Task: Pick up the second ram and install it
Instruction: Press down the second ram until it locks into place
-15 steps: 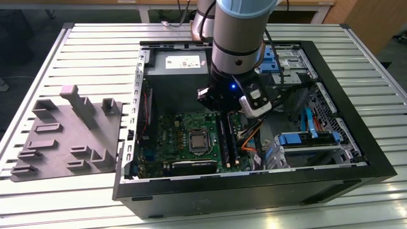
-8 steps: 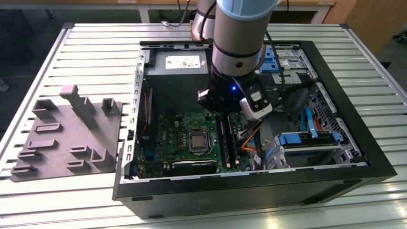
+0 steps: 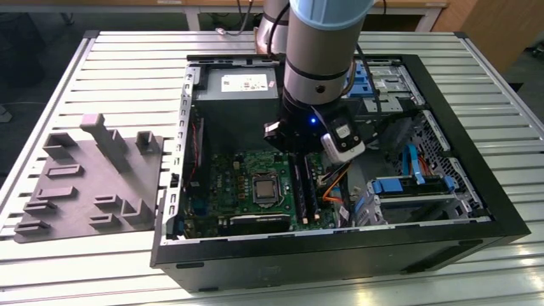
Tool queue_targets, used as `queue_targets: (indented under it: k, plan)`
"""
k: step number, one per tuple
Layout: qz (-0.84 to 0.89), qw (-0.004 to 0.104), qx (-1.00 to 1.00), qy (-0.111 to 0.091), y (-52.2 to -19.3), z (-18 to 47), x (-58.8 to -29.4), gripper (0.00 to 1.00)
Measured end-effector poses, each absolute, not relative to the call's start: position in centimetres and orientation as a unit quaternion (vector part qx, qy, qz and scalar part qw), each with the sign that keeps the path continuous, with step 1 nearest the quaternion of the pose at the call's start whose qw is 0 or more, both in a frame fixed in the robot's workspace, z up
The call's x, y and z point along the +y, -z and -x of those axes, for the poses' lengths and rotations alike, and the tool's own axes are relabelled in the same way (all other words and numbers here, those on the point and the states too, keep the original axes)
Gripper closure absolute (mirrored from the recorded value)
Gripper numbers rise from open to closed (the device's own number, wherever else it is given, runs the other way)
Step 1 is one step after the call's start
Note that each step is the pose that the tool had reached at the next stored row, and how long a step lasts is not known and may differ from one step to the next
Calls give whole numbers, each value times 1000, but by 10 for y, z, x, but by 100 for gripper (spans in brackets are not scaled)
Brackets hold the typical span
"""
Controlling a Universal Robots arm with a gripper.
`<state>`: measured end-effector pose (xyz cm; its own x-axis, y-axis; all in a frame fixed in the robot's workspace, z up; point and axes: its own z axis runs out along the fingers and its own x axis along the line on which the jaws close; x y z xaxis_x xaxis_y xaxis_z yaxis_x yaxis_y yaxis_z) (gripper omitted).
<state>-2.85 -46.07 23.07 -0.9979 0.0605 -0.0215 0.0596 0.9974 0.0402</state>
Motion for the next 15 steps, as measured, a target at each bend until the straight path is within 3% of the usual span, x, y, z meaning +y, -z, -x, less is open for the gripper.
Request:
queue_targets:
  k: [15]
  plan:
    - [-30,11,999,-20,-231,28,-467,89]
